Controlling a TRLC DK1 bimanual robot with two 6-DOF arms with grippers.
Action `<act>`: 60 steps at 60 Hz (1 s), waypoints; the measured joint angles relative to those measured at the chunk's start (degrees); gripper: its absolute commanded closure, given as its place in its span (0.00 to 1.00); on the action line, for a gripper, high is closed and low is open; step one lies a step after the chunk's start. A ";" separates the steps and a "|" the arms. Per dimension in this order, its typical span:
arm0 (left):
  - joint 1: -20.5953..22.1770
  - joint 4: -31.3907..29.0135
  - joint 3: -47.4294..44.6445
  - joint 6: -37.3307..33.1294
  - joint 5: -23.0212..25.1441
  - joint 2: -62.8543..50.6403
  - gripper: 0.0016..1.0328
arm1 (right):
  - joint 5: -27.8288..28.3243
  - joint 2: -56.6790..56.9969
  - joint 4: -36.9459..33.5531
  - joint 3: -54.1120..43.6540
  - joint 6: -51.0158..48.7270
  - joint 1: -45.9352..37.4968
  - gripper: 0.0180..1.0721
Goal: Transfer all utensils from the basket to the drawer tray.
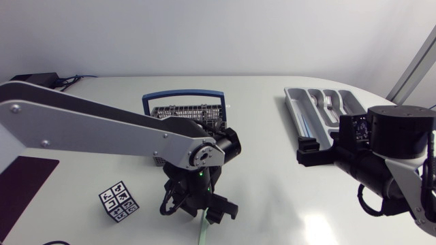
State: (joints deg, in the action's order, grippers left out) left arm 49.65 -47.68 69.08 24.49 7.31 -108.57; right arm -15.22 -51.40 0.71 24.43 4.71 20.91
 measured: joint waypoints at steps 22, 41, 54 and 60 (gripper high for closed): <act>-1.92 1.03 0.11 2.27 0.61 -1.86 0.70 | 0.15 0.07 0.00 -0.02 0.00 -0.09 0.04; -2.95 2.03 0.52 4.04 2.78 -2.38 0.83 | 0.15 0.07 0.00 -0.07 0.00 -0.09 0.04; -1.73 2.67 0.52 4.04 2.51 -2.38 0.97 | 0.15 0.61 0.00 -0.15 0.00 -0.13 0.04; -1.86 2.56 0.57 4.04 2.54 -2.38 0.97 | 0.15 1.16 0.00 -0.24 0.00 -0.13 0.04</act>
State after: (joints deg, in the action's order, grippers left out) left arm 47.79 -45.12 69.65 28.53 9.85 -110.96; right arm -15.07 -50.24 0.71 24.18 4.71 20.78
